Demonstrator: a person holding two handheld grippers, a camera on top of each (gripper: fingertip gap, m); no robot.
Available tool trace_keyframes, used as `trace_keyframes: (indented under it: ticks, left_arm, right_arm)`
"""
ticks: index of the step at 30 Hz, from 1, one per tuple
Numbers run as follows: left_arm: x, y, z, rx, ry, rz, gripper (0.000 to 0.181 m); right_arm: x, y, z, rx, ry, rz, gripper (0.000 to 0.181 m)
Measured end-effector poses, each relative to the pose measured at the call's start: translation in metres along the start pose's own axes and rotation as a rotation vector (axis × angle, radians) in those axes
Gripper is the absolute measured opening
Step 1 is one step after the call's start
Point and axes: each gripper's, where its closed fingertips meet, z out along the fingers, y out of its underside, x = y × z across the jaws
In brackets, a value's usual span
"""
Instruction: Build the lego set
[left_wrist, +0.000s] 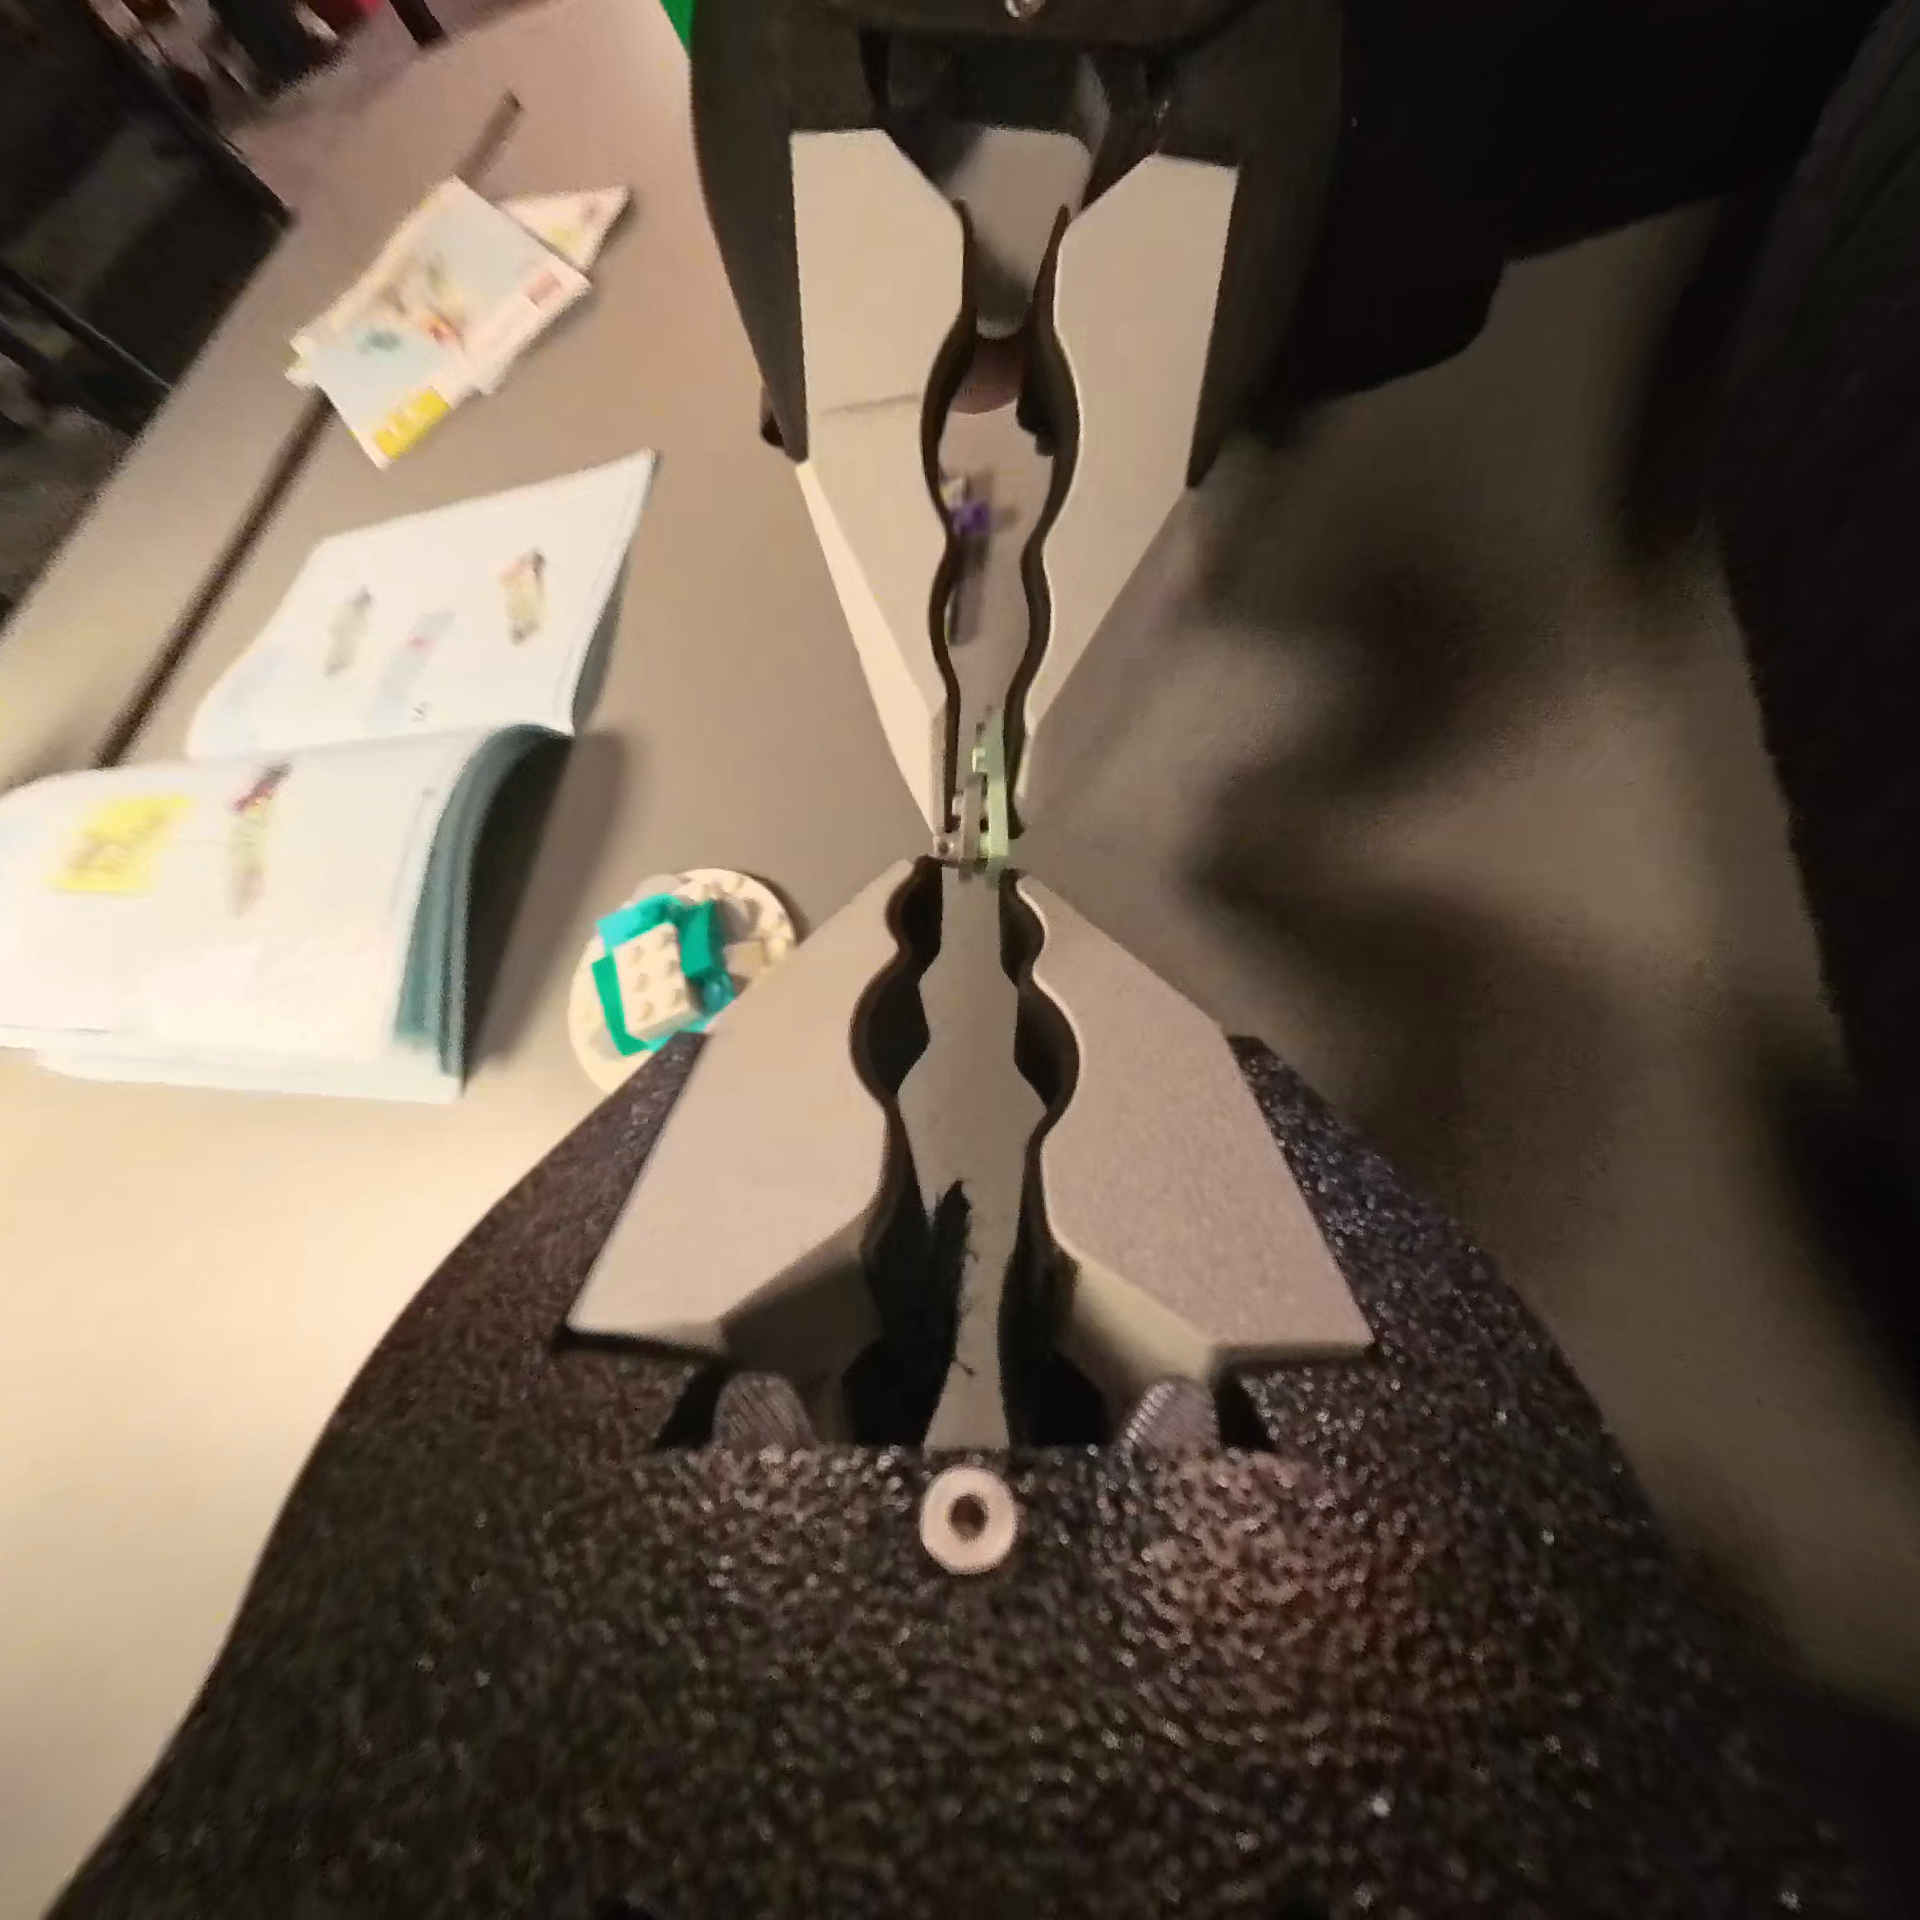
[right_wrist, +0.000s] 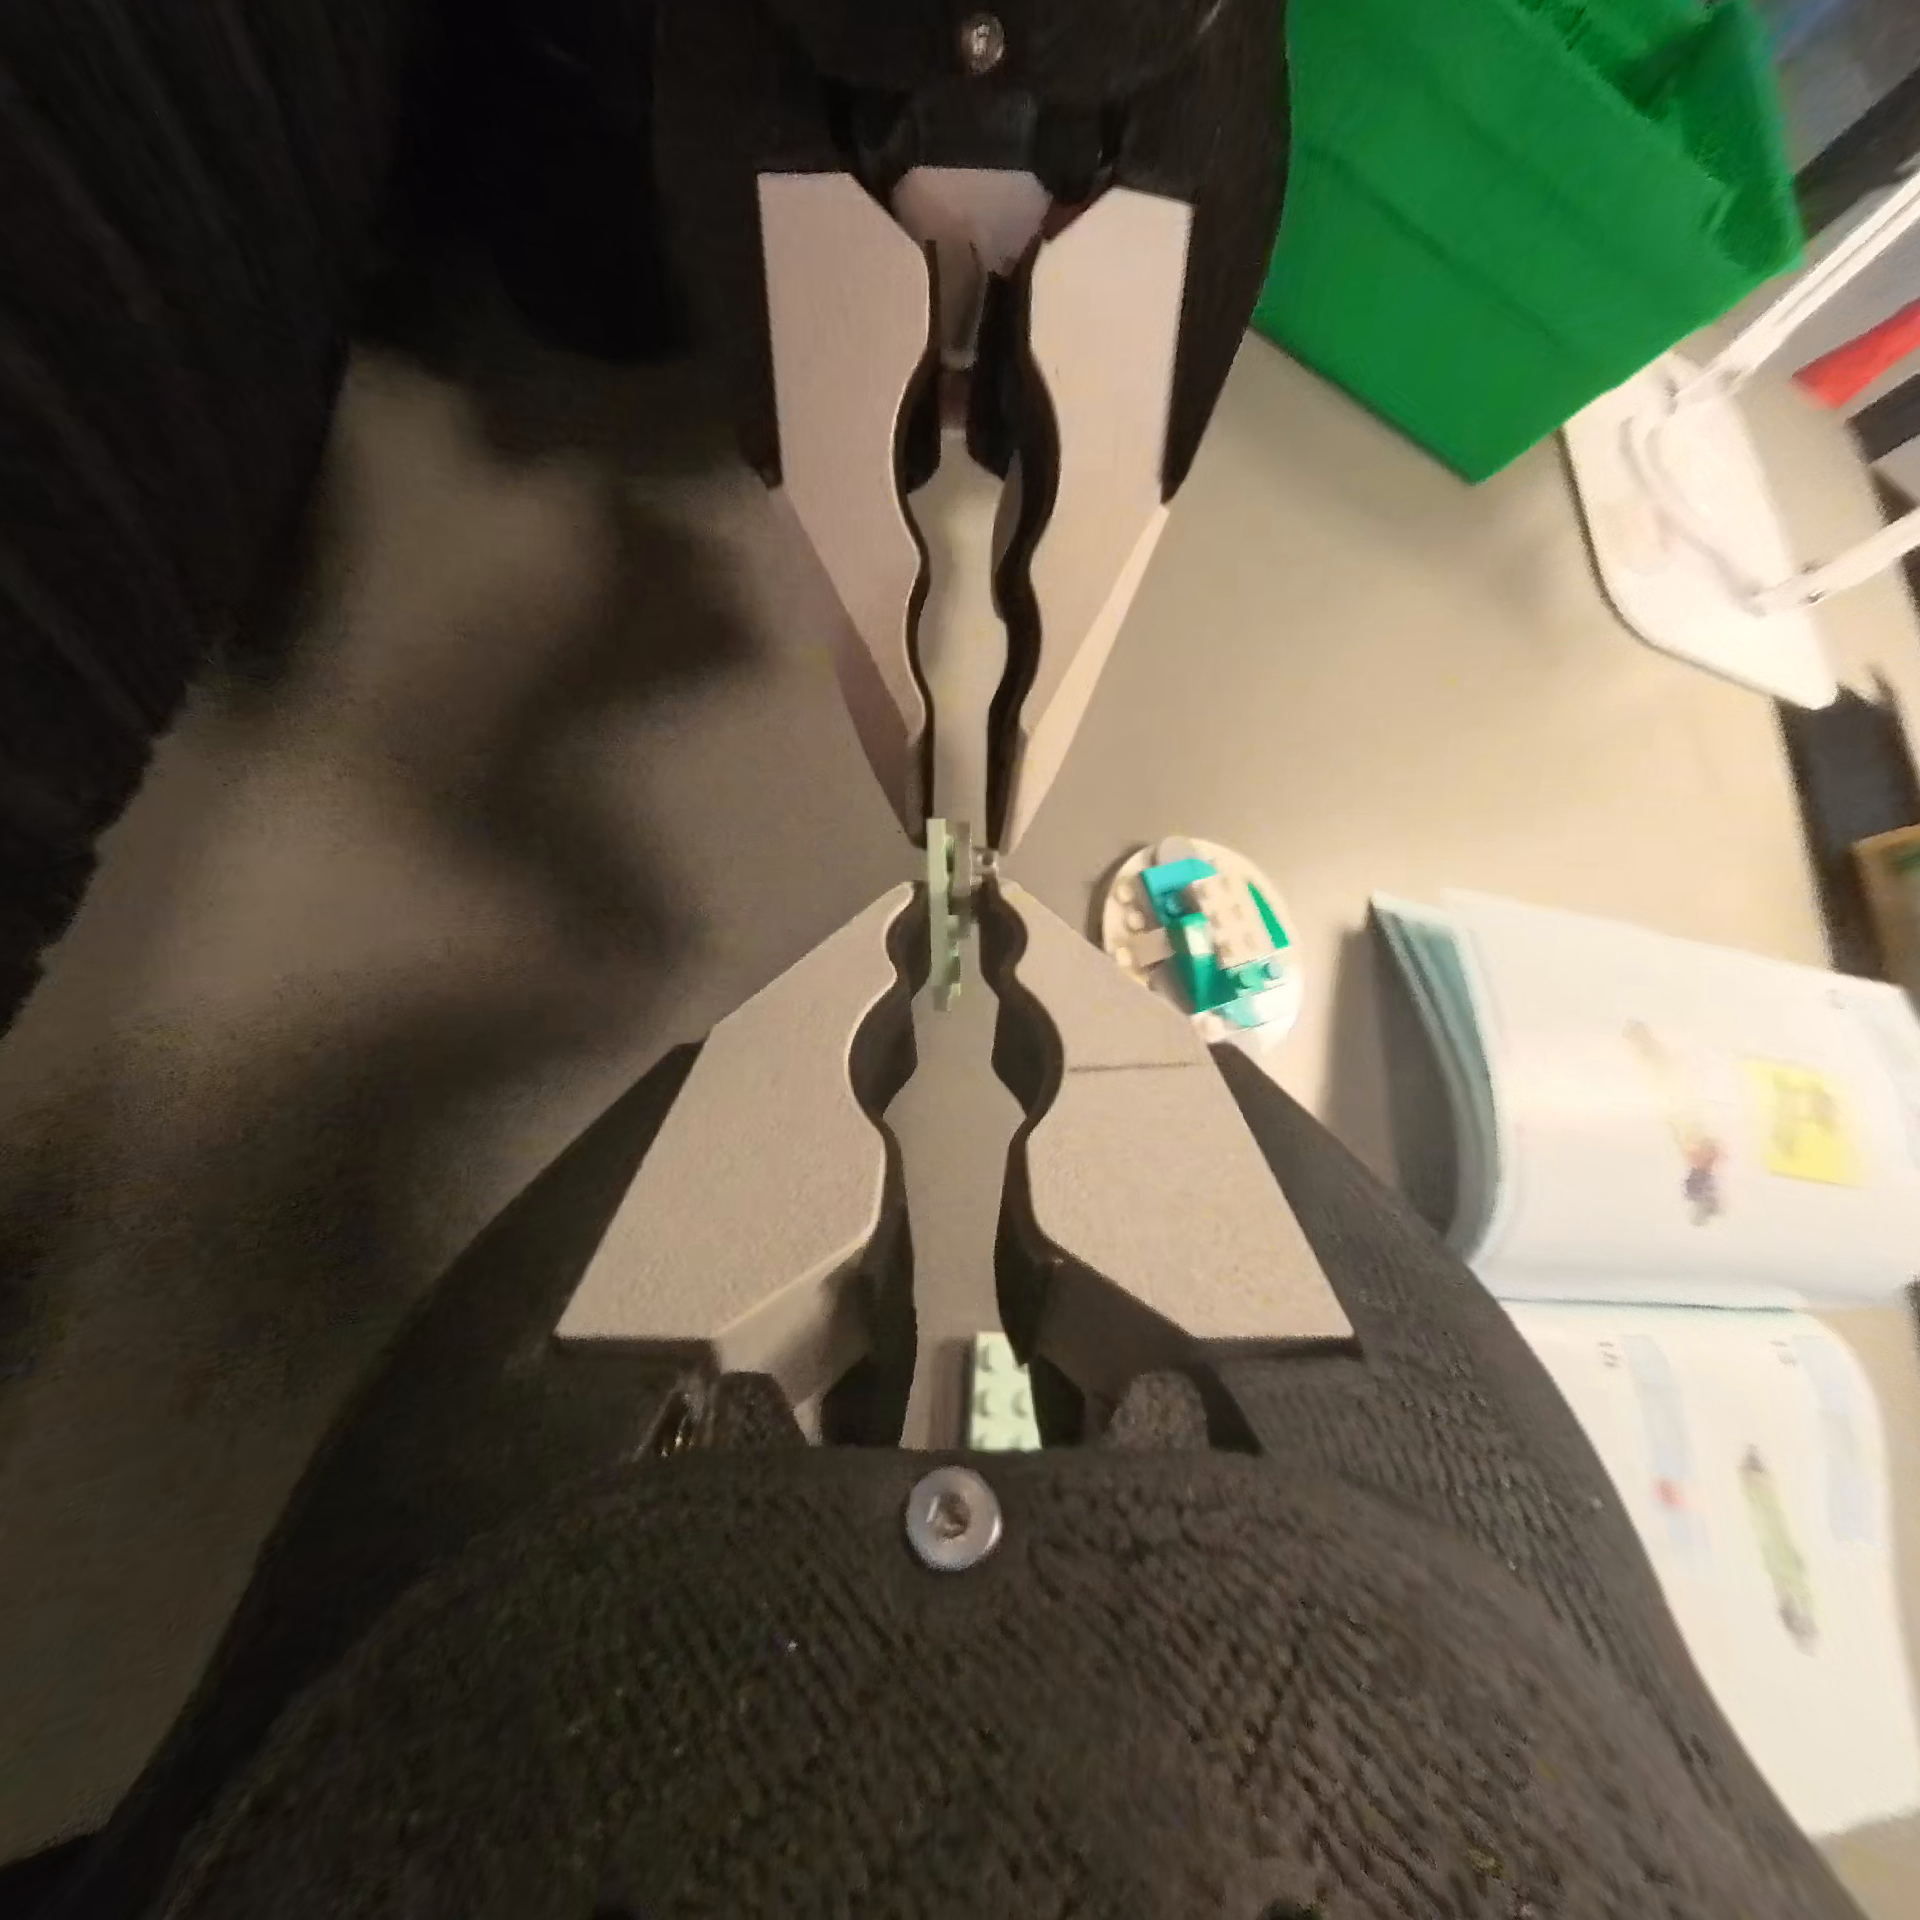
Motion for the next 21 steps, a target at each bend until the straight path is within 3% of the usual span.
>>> trace_keyframes:
  ticks: [4, 7, 9, 11, 15, 18, 21]
  left_arm:
    - [-0.005, -0.01, -0.007, -0.003, -0.051, 0.08, 0.008]
    - [-0.01, -0.019, -0.014, 0.052, -0.059, 0.045, 0.01]
    - [-0.016, -0.036, -0.026, 0.173, -0.064, -0.042, 0.012]
    - [-0.022, -0.055, -0.039, 0.281, -0.038, -0.156, 0.03]
    - [-0.021, -0.092, -0.061, 0.476, 0.011, -0.208, 0.023]
    - [-0.02, -0.104, -0.065, 0.512, 0.049, -0.27, 0.023]
    - [-0.027, -0.112, -0.067, 0.589, 0.124, -0.509, 0.025]
  right_arm:
    - [0.004, -0.007, -0.006, -0.039, 0.029, -0.083, 0.007]
    - [0.012, -0.019, -0.013, 0.042, 0.08, -0.084, 0.006]
    - [0.02, -0.04, -0.026, 0.201, 0.108, -0.023, 0.006]
    - [0.024, -0.066, -0.046, 0.426, 0.102, 0.045, 0.006]
    - [0.03, -0.094, -0.079, 0.726, 0.099, 0.115, 0.006]
    - [0.038, -0.097, -0.084, 0.75, 0.203, 0.083, 0.006]
    - [0.05, -0.1, -0.087, 0.659, 0.432, -0.057, 0.007]
